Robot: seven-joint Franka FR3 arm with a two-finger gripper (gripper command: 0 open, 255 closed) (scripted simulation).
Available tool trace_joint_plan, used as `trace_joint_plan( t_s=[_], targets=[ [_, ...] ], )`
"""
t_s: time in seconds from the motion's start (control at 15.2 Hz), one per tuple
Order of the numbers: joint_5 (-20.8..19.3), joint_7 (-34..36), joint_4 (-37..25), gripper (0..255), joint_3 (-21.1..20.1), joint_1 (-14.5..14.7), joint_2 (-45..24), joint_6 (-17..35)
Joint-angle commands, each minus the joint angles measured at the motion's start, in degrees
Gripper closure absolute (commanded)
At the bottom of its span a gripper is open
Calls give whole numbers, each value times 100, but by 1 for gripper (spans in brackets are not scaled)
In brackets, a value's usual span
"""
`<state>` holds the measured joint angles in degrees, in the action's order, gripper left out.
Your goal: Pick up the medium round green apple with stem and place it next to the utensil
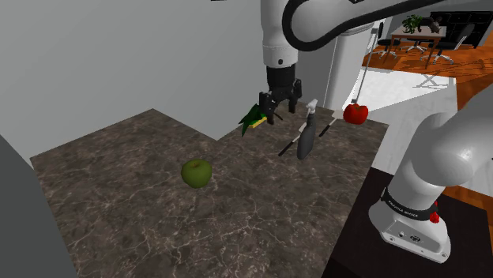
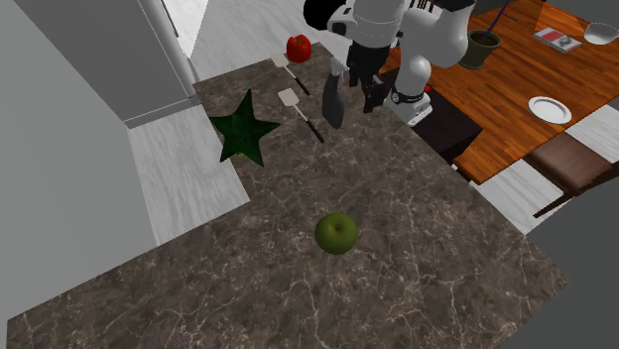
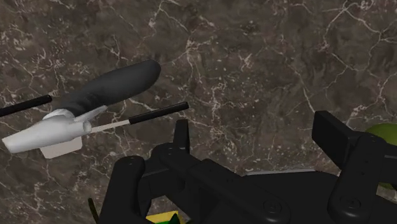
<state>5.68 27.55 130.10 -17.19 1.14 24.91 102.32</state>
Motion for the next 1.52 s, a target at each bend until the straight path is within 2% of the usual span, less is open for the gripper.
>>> trace_joint_plan(
  t_s=[0.0, 0.33, 0.73, 0.99, 1.45],
  targets=[
    [-18, 335, -236, 0, -205, -4, -400, 205],
    [-255, 1177, -912, 0, -649, 7, -1414, 593],
    [-866, 2242, -1997, 0, -1007, 154, -2778, 826],
    [-1374, 2903, -2916, 0, -1072, 418, -3749, 798],
    [-2097, 3685, -4875, 0, -899, 1123, -5404, 416]
  ],
)
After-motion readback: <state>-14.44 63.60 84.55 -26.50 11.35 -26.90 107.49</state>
